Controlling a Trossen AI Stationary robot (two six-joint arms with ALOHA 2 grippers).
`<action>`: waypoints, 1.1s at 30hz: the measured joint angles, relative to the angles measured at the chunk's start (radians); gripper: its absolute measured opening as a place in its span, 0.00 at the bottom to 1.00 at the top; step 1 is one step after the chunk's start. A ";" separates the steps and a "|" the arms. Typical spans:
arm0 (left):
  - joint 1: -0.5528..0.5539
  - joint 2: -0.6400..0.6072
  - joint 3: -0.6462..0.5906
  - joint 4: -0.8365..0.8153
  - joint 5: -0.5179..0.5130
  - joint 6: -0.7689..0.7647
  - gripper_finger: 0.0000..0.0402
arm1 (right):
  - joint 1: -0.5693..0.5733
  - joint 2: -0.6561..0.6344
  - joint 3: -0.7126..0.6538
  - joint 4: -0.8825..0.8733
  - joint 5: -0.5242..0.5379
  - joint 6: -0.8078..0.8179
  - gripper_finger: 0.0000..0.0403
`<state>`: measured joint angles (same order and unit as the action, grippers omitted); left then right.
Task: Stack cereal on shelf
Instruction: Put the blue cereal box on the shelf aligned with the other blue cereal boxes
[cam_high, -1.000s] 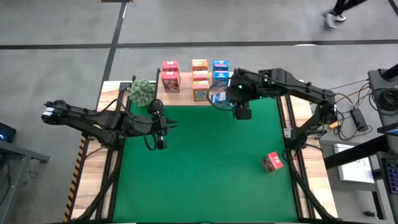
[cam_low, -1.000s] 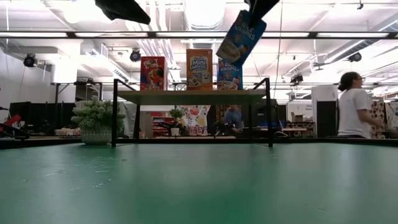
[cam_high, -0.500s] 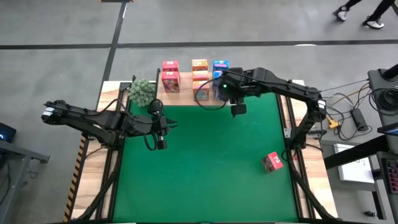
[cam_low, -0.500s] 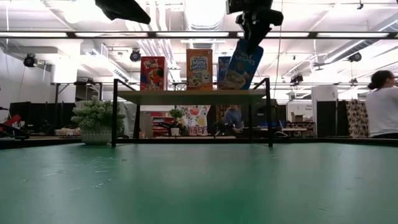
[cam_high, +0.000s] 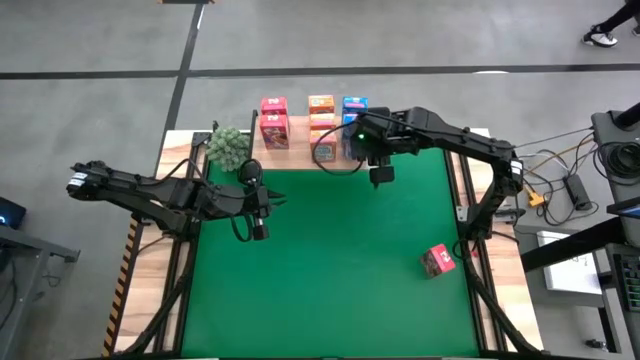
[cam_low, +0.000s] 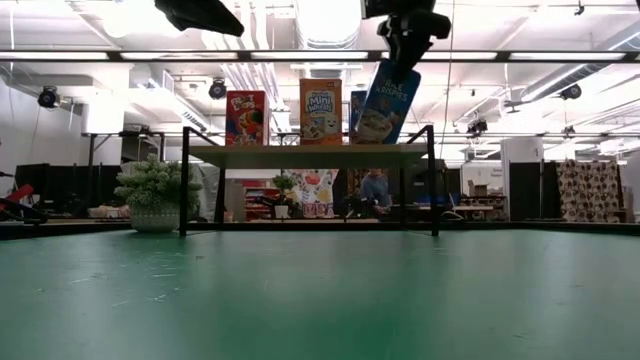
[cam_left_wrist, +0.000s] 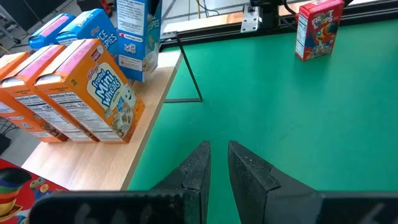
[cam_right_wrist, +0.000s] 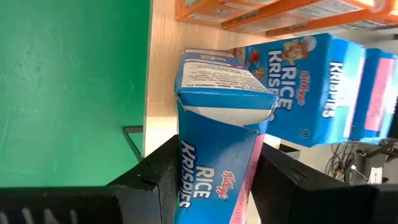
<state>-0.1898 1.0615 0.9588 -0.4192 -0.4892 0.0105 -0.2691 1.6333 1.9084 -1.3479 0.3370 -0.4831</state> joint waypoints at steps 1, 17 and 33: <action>0.000 0.000 0.000 0.001 0.000 0.001 0.10 | 0.000 0.000 0.006 0.001 0.000 0.000 0.37; 0.000 0.000 0.000 0.011 0.000 0.003 0.10 | -0.022 0.011 0.028 0.004 -0.050 0.050 0.48; 0.000 0.000 0.000 0.016 0.000 0.003 0.10 | -0.026 0.011 0.063 0.026 -0.048 0.045 0.61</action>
<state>-0.1898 1.0615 0.9588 -0.4033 -0.4892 0.0132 -0.2955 1.6440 1.9714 -1.3220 0.2886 -0.4381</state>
